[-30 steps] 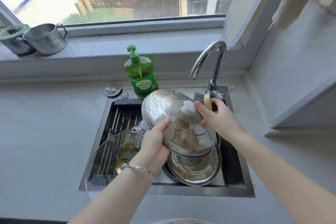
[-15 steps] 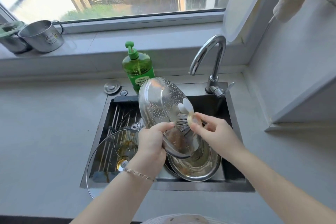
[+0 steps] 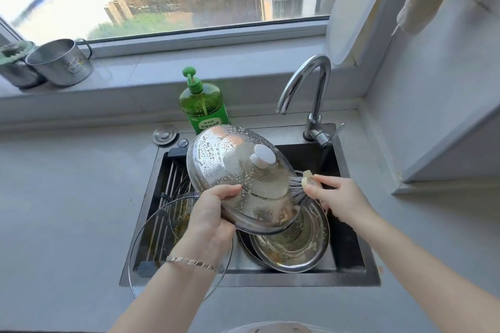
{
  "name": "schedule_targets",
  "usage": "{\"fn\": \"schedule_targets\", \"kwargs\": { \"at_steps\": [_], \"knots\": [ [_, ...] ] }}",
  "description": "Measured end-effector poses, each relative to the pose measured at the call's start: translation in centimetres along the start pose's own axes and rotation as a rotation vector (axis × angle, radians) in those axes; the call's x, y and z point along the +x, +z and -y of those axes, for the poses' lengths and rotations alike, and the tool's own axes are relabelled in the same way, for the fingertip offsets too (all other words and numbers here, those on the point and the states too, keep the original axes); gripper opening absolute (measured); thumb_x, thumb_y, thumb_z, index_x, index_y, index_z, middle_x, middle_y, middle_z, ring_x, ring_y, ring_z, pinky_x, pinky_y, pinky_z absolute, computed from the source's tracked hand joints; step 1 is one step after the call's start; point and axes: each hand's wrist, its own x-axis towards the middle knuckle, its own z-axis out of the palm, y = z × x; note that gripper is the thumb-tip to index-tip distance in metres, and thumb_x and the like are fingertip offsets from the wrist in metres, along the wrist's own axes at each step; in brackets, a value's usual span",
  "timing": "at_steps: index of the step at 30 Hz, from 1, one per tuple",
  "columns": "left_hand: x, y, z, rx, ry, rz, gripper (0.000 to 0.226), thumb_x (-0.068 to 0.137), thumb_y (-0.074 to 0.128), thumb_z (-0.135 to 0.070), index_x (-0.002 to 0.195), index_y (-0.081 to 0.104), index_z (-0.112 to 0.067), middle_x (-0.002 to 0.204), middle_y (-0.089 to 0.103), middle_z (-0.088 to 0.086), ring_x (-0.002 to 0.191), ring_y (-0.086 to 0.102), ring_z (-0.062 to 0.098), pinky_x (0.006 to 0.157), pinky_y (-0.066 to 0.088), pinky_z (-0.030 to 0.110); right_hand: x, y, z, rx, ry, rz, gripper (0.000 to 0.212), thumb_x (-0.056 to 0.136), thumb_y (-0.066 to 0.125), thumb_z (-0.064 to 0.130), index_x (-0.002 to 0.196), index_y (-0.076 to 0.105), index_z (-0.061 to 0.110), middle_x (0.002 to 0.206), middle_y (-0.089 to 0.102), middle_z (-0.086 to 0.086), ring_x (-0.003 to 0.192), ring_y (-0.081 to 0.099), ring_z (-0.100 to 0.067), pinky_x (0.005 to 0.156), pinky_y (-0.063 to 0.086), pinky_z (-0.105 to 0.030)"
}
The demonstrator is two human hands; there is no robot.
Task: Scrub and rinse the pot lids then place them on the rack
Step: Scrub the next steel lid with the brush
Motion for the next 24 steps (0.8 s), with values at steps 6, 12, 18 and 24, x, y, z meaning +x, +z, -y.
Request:
{"fn": "schedule_targets", "kwargs": {
  "at_steps": [6,12,18,24],
  "knots": [
    [-0.1,0.6,-1.2,-0.078,0.053,-0.048,0.016,0.081,0.053,0.006,0.071,0.057,-0.006,0.056,0.067,0.006,0.070,0.062,0.026,0.070,0.051,0.041,-3.8,3.0,0.1,0.067,-0.181,0.112,0.043,0.074,0.072,0.042,0.114,0.057,0.048,0.055,0.045,0.007,0.056,0.045,-0.005,0.064,0.042,-0.024],
    [-0.3,0.9,-0.9,-0.180,0.024,-0.078,0.011,0.082,0.057,0.000,0.073,0.057,-0.007,0.067,0.070,0.010,0.073,0.062,0.027,0.072,0.051,0.044,-3.5,3.0,0.4,0.055,-0.168,0.043,0.049,0.077,0.070,0.042,0.124,0.057,0.038,0.056,0.046,0.010,0.061,0.048,-0.007,0.069,0.045,-0.028],
    [-0.7,1.0,-1.0,-0.244,0.005,-0.078,0.011,0.083,0.057,0.000,0.076,0.056,-0.008,0.073,0.066,0.013,0.072,0.062,0.030,0.059,0.046,0.046,-2.2,1.8,1.0,-0.029,-0.126,-0.065,0.050,0.079,0.067,0.044,0.127,0.057,0.033,0.059,0.049,0.013,0.063,0.050,-0.006,0.063,0.043,-0.022],
    [-0.4,0.5,-0.5,-0.223,-0.075,-0.083,0.017,0.081,0.061,-0.007,0.068,0.050,-0.010,0.078,0.062,0.012,0.073,0.058,0.031,0.084,0.047,0.050,-5.8,4.3,2.9,-0.041,-0.363,0.163,0.043,0.070,0.075,0.043,0.103,0.054,0.063,0.061,0.055,0.012,0.062,0.050,-0.003,0.073,0.048,-0.031]
  ]
}}
